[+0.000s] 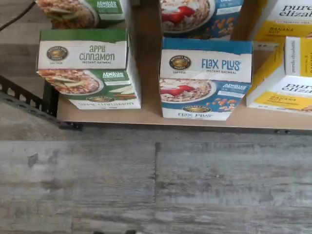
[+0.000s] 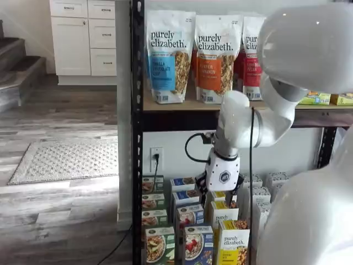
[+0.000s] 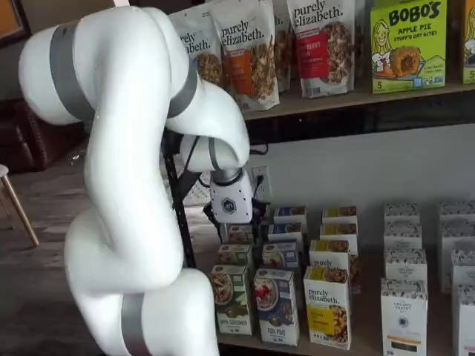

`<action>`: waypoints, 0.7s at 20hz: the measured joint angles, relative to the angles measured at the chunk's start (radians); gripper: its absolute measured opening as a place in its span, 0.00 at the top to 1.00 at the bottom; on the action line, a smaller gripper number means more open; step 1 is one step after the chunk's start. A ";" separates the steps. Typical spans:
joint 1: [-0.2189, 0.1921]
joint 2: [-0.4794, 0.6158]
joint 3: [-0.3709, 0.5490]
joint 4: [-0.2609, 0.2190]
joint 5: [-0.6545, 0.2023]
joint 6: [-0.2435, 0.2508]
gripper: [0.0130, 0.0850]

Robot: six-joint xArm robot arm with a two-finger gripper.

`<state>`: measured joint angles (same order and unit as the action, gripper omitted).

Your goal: Pick up the blue and white box that is on the bottom shelf, the second box from the left

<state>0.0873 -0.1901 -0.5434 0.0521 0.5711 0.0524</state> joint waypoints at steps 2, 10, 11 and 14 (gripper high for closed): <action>0.000 0.040 -0.007 0.032 -0.032 -0.029 0.00; 0.012 0.201 -0.058 -0.029 -0.126 0.034 0.00; 0.012 0.216 -0.066 -0.040 -0.135 0.043 0.00; 0.007 0.259 -0.084 -0.056 -0.169 0.052 0.00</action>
<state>0.0947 0.0688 -0.6276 -0.0037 0.4019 0.1047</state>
